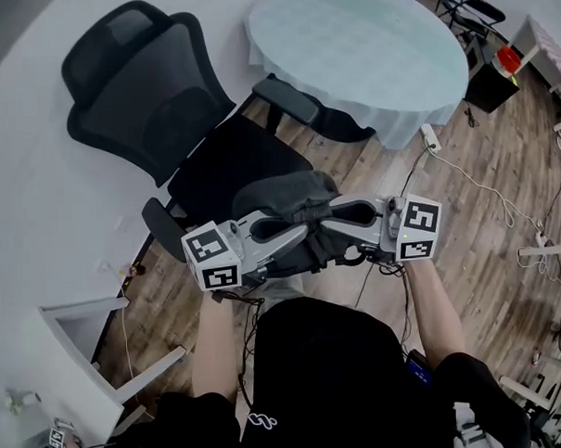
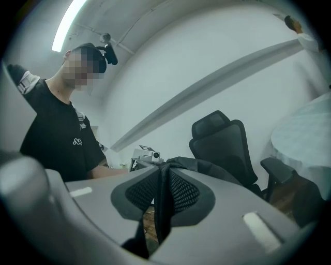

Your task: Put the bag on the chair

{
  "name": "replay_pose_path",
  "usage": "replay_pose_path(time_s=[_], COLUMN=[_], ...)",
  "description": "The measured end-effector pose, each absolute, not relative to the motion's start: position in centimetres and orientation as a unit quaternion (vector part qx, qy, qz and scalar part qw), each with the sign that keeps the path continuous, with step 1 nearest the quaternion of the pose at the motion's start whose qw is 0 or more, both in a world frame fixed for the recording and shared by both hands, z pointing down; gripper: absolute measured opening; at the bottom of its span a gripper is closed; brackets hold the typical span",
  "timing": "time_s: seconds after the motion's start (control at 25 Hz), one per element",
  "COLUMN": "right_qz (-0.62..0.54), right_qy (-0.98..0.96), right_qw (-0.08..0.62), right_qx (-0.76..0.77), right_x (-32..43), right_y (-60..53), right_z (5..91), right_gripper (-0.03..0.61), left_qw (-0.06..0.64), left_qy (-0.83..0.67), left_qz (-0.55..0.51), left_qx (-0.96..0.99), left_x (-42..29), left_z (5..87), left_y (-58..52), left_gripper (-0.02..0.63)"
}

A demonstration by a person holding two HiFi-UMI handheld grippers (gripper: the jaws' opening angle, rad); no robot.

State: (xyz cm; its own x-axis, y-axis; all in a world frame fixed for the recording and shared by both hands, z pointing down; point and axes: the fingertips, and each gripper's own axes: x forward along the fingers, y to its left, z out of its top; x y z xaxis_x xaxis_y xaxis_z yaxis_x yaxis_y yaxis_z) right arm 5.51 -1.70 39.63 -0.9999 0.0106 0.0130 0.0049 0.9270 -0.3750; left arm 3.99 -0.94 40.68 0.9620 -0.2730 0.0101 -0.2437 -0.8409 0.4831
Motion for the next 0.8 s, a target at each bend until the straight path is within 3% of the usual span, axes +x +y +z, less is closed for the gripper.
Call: replay_pose_path(time_s=[0.24,0.8], right_qz=[0.247,0.336], right_qy=[-0.969,-0.929], right_qw=[0.024,0.025], right_qx=[0.017,0.155], right_x=[0.3,-6.7], right_y=[-12.2,-31.1], right_z=[42.6,50.9], right_gripper=[0.064,0.052], left_qw=[0.298,0.306], left_qy=[-0.101,-0.041], left_qz=[0.004,0.122], left_qx=[0.949,0.943], left_x=[-1.2,-8.3], left_z=[43.8,51.9], left_y=[-11.5,-31.2], left_gripper=[0.035,0.038])
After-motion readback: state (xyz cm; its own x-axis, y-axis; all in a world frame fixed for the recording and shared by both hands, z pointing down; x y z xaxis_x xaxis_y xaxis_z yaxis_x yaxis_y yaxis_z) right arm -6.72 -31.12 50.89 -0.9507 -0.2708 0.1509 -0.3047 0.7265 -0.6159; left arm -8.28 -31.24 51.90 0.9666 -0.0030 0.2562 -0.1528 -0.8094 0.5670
